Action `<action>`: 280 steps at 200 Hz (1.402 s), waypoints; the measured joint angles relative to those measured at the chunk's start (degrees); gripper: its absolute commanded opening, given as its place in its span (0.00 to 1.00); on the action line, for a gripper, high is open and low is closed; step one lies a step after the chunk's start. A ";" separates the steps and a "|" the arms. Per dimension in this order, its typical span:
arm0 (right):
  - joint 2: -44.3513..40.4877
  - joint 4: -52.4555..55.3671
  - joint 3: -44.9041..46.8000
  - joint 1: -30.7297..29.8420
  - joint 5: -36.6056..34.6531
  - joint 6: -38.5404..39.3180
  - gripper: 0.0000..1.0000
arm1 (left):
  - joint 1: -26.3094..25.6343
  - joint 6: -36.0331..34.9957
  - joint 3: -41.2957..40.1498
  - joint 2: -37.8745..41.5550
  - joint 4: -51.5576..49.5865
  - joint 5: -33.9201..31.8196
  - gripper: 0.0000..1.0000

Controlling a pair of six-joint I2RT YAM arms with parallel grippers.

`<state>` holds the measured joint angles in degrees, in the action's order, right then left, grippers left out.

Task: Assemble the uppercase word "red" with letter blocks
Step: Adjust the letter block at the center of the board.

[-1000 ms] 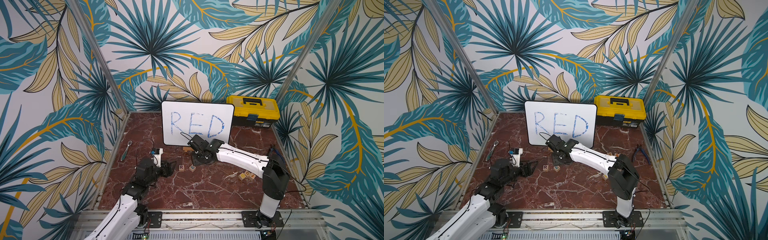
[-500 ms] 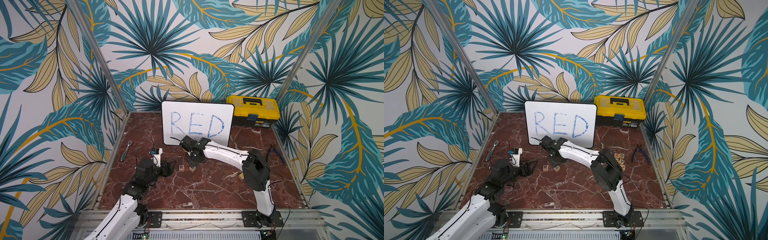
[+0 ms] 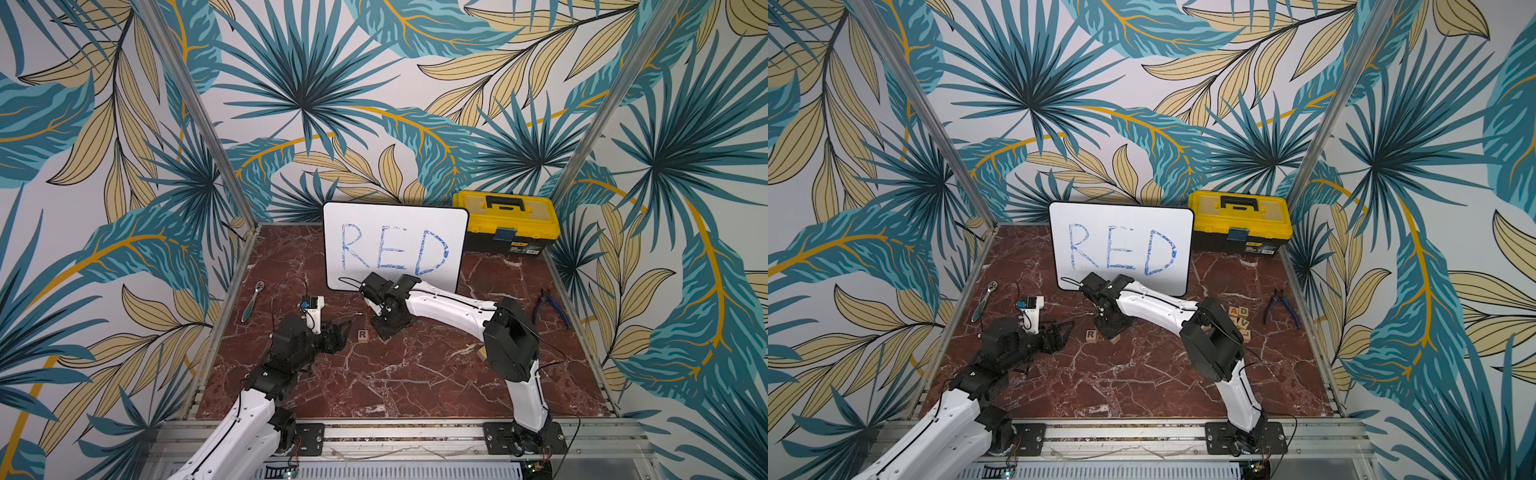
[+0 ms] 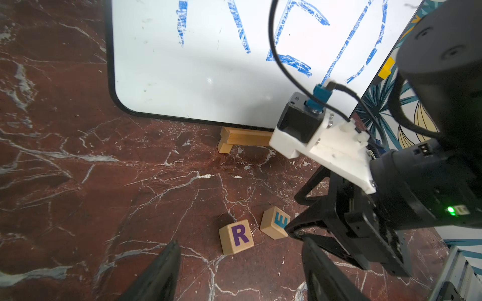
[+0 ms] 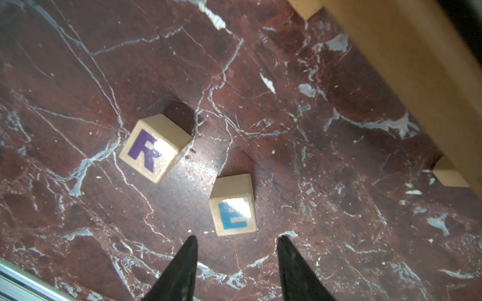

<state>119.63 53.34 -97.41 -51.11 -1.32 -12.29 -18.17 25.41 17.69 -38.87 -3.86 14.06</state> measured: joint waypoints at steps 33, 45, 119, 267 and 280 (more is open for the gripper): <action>2.49 1.11 -0.13 0.00 0.57 1.31 0.51 | 0.00 0.09 -0.20 0.28 0.00 -0.15 0.74; 3.04 1.27 -0.22 0.00 0.57 1.46 0.51 | 0.00 0.09 -0.20 0.33 0.00 -0.15 0.74; 3.56 1.44 -1.18 0.00 0.31 1.42 0.51 | 0.00 0.11 -0.42 0.74 -0.02 -0.15 0.74; 5.97 0.79 -1.90 0.00 0.31 -1.77 0.29 | 0.00 0.57 -0.46 1.64 -0.02 -0.37 0.74; 5.97 0.92 -2.16 0.00 0.33 -2.80 0.26 | 0.00 0.57 -0.46 1.64 -0.02 -0.37 0.74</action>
<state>125.60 54.26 -99.57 -51.11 -0.99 -15.09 -18.17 25.98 17.23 -37.23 -3.88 13.69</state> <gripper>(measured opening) 0.322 0.739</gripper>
